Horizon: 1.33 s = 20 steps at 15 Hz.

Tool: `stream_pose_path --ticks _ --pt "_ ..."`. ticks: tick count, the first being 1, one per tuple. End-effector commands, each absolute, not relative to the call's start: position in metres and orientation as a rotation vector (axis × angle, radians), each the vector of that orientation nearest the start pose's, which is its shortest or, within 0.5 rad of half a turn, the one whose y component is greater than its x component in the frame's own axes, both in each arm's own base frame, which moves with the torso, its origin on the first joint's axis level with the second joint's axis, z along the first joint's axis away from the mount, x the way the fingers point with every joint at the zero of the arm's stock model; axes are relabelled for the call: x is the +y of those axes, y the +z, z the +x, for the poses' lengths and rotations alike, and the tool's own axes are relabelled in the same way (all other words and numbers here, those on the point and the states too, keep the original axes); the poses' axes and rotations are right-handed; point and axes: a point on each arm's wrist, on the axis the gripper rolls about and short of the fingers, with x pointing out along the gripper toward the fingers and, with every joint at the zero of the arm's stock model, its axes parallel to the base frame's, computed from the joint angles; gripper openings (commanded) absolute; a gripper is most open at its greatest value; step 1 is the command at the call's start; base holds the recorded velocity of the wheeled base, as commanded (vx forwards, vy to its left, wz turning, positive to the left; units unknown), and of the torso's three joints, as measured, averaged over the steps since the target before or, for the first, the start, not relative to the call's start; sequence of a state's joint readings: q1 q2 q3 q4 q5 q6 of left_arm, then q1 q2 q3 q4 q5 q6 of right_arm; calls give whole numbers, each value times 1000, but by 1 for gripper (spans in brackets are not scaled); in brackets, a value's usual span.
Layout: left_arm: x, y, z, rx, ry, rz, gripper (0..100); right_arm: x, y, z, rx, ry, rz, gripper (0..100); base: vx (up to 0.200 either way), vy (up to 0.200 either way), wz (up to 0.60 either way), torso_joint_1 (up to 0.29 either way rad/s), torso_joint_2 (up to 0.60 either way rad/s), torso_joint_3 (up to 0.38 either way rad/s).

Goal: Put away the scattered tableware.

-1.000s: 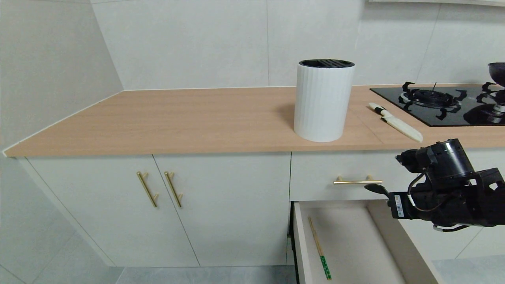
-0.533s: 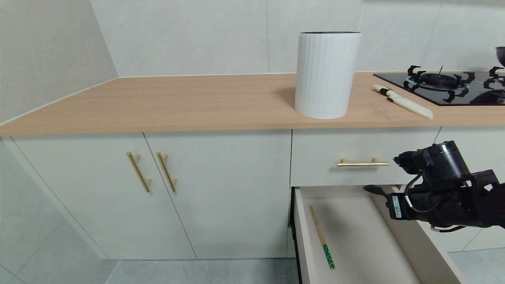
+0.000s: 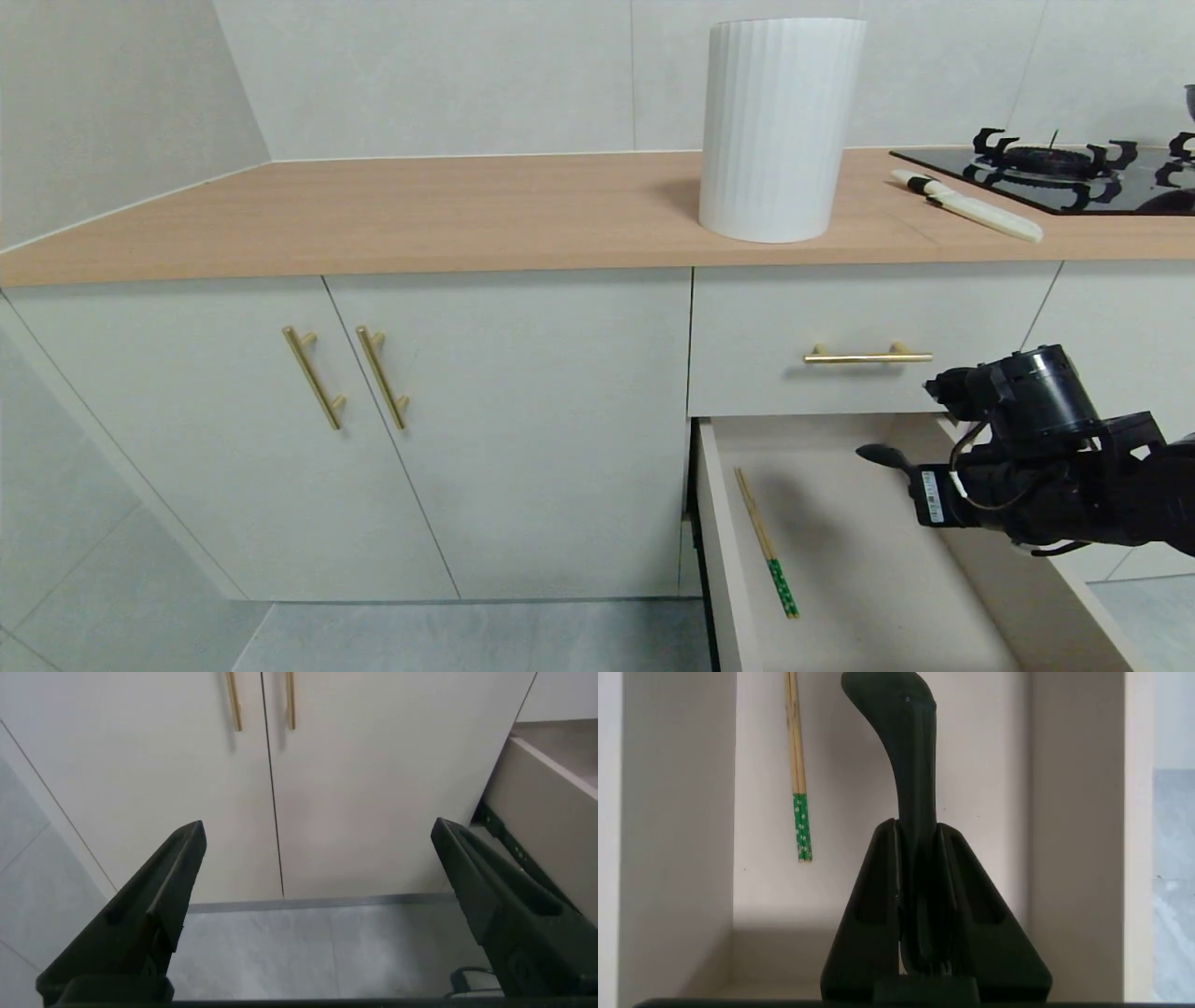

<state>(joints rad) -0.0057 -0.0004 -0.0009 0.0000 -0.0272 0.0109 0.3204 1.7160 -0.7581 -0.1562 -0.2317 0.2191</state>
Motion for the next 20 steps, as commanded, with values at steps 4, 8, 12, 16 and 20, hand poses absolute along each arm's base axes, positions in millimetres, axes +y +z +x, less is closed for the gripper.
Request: stream_pose_path --ticks 4,8,12,16,20 --pt "0 75 -23 0 -34 11 100 86 111 273 779 5 -20 0 0 0 0 0 0 0" --pt "0 75 -23 0 -34 11 100 95 83 293 786 3 -18 0 0 0 0 0 0 0" --pt "0 76 -23 -2 -34 11 100 102 32 316 803 -34 -7 0 0 0 0 0 0 0" --pt "0 75 -23 0 -34 11 100 103 4 327 787 -51 -13 0 0 0 0 0 0 0" --pt "0 75 -23 0 -34 11 100 105 -22 333 837 -62 -34 0 0 0 0 0 0 0"
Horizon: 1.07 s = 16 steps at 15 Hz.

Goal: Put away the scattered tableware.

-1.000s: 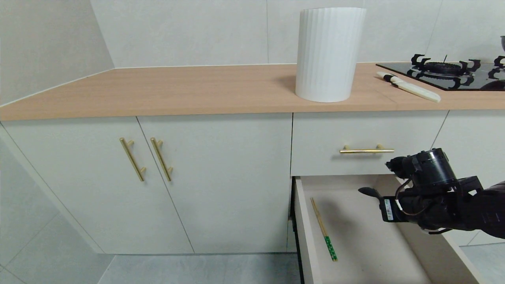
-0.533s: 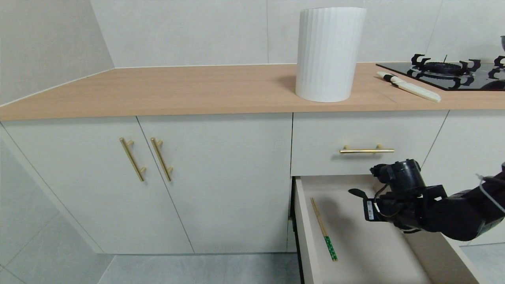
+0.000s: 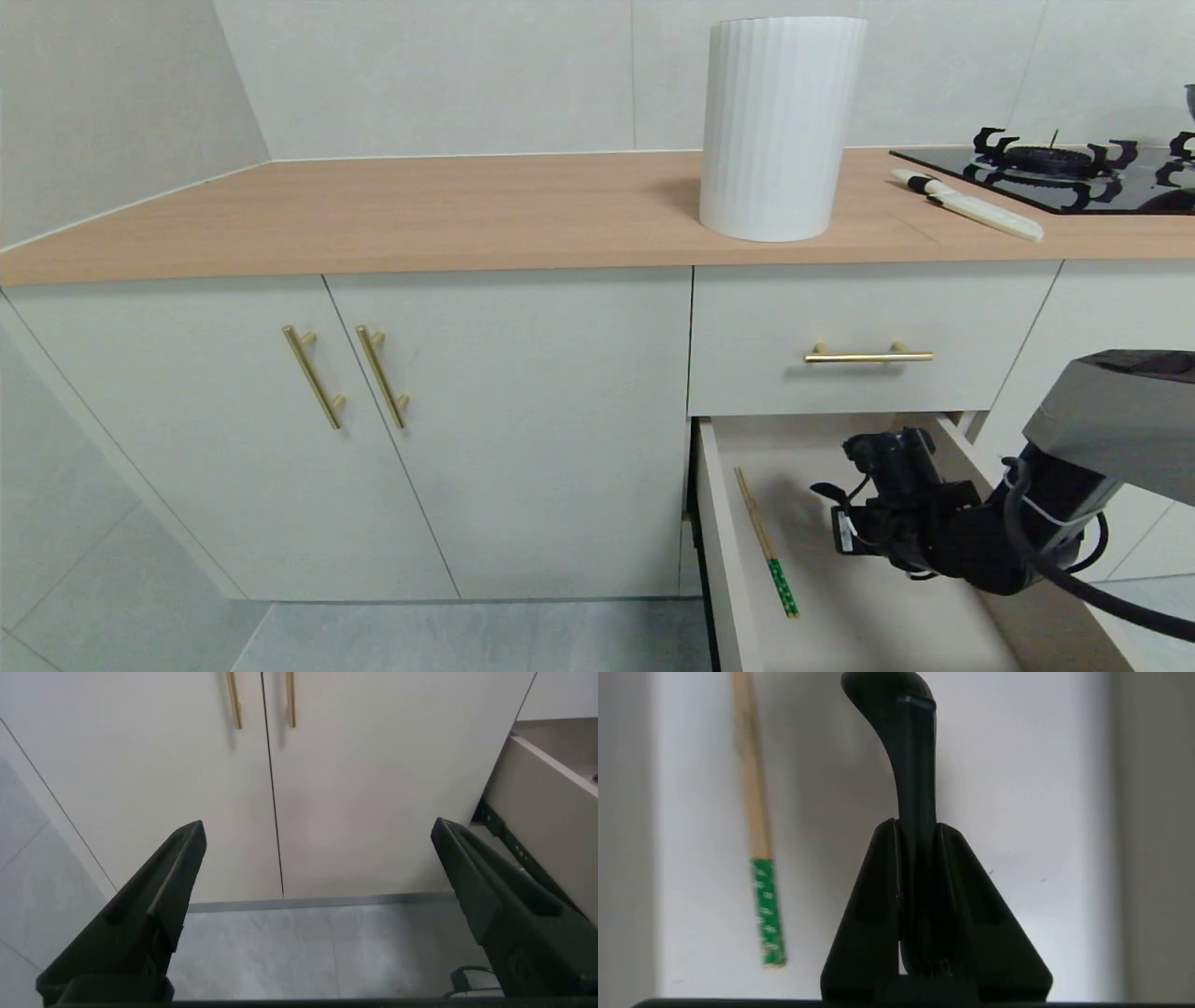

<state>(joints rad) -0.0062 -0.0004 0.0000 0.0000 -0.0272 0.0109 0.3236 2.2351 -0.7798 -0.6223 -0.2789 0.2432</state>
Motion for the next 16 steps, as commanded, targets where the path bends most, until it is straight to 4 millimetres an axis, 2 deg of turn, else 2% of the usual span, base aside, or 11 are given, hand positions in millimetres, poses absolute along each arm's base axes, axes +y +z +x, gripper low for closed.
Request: stream_pose_path --ticks 1,16 --pt "0 75 -23 0 -34 11 100 106 -25 335 840 -65 -37 0 0 0 0 0 0 0" --pt "0 75 -23 0 -34 11 100 106 -27 335 844 -73 -42 0 0 0 0 0 0 0"
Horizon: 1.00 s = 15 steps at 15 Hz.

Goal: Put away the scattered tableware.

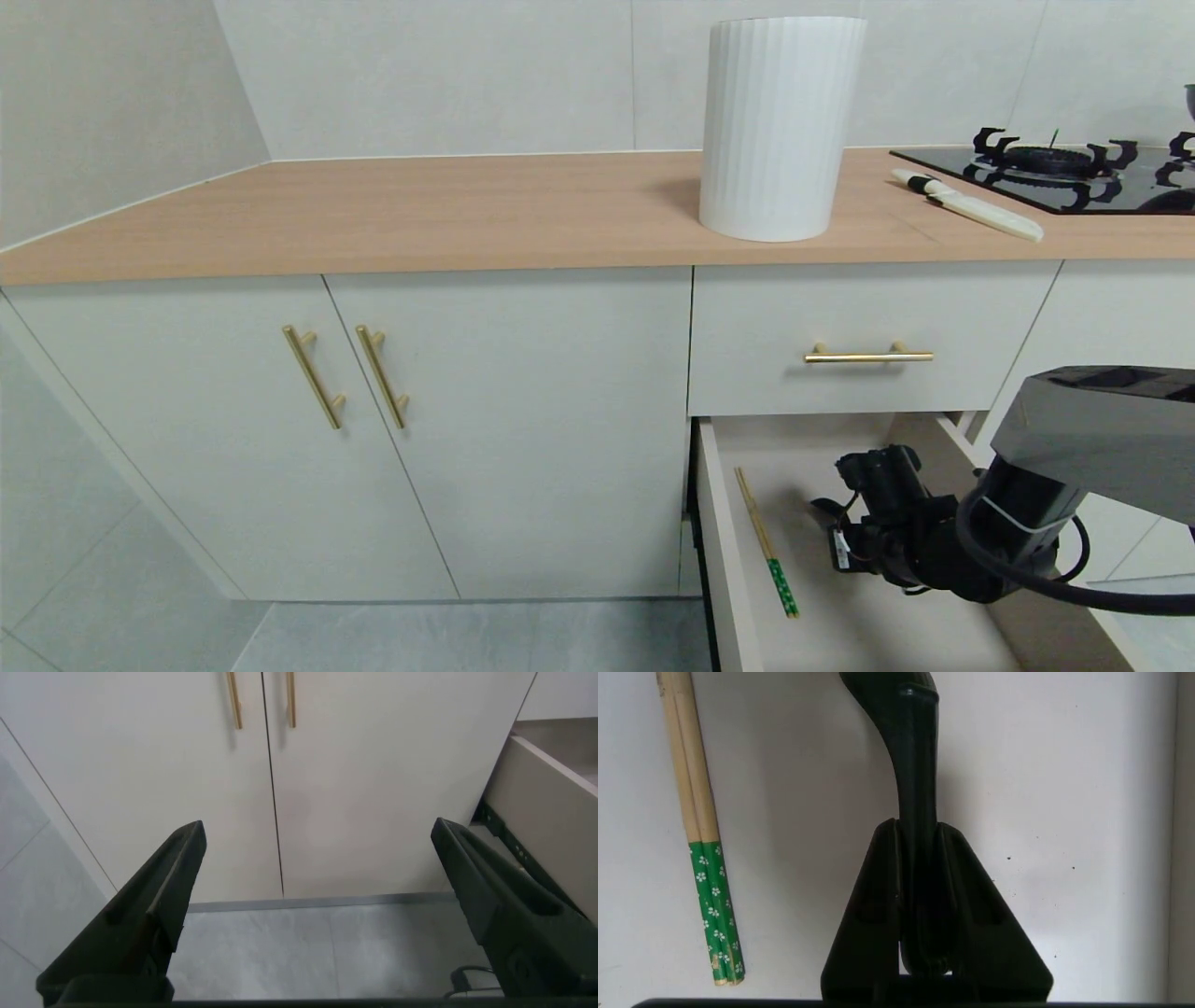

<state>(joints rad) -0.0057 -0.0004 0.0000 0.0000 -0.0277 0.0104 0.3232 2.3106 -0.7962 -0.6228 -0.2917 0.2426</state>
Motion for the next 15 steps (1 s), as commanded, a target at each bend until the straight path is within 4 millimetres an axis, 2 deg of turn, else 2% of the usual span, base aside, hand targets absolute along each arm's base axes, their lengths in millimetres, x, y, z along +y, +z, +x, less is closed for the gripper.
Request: stream_pose_path --ticks 1,2,3,10,13,14,15 --pt "0 75 -23 0 -34 11 100 105 -28 335 846 -73 -43 0 0 0 0 0 0 0" --pt "0 75 -23 0 -34 11 100 105 -28 335 846 -73 -43 0 0 0 0 0 0 0" --pt "0 76 -23 -2 -34 11 100 105 -28 335 846 -73 -43 100 0 0 0 0 0 0" --pt "0 76 -23 -2 -34 11 100 105 -26 335 841 -73 -40 100 0 0 0 0 0 0" --pt "0 76 -23 -2 -34 11 100 104 -3 331 791 -68 -17 100 0 0 0 0 0 0" --pt "0 75 -23 0 -34 11 100 104 -2 331 788 -67 -16 100 0 0 0 0 0 0" --pt "0 75 -23 0 -34 11 100 101 23 322 744 -53 -3 100 0 0 0 0 0 0"
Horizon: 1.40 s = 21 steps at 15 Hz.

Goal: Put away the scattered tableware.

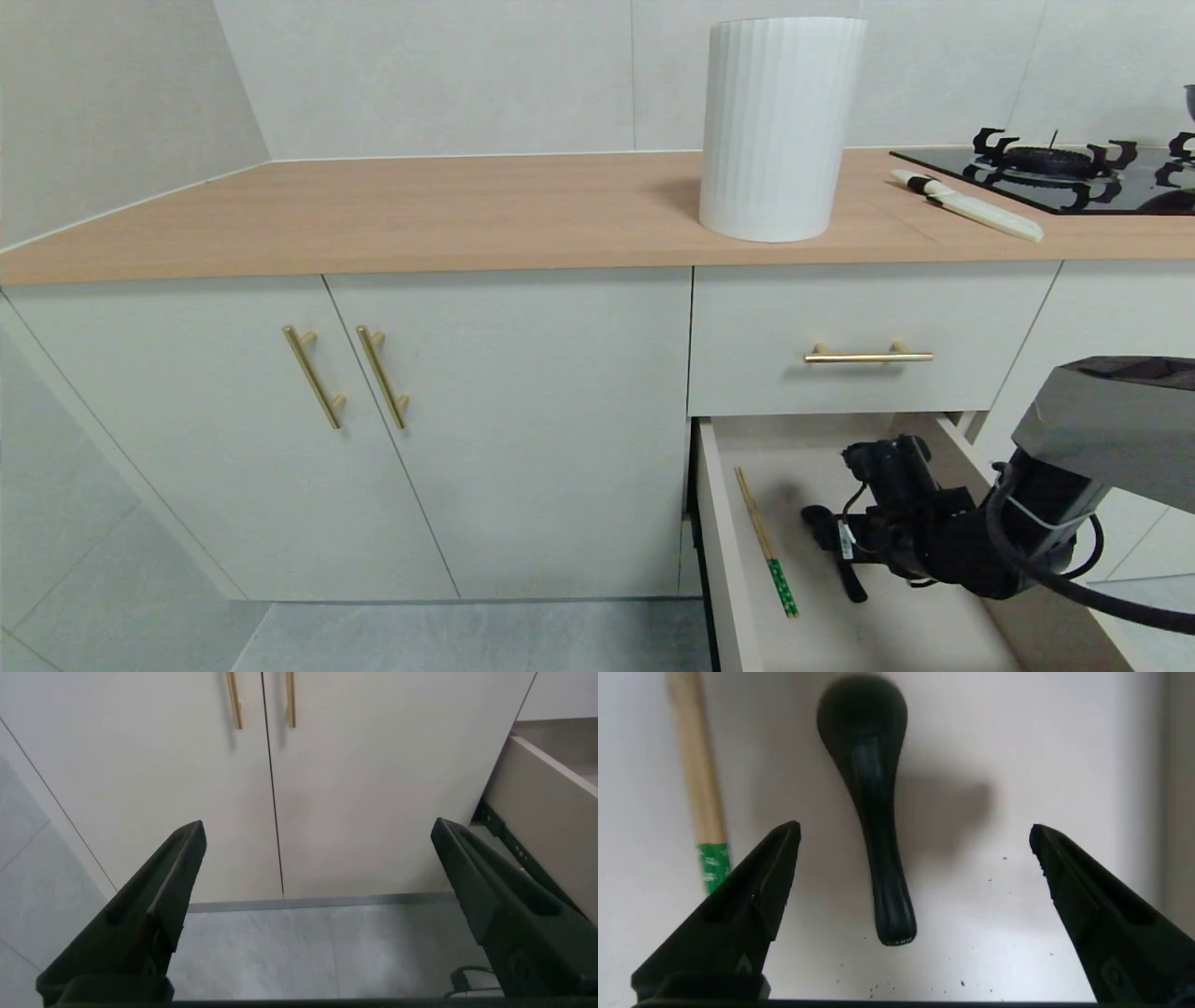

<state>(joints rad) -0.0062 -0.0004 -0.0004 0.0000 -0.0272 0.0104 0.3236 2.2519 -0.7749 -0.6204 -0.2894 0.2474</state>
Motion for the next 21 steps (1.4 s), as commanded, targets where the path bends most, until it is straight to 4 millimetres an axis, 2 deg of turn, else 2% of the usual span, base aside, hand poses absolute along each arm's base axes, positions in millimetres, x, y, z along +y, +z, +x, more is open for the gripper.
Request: stream_pose_path --ticks 1,4,8,10,15,21 --pt "0 75 -23 0 -34 11 100 100 35 316 721 -41 4 100 0 0 0 0 0 0" --pt "0 75 -23 0 -34 11 100 97 65 304 690 -31 9 100 0 0 0 0 0 0" --pt "0 75 -23 0 -34 11 100 89 111 276 714 22 25 100 0 0 0 0 0 0" --pt "0 75 -23 0 -34 12 100 88 127 263 728 64 34 100 0 0 0 0 0 0" --pt "0 75 -23 0 -34 11 100 93 137 247 761 98 10 100 0 0 0 0 0 0" --pt "0 75 -23 0 -34 9 100 95 136 244 773 107 1 100 -200 0 0 4 2 3"
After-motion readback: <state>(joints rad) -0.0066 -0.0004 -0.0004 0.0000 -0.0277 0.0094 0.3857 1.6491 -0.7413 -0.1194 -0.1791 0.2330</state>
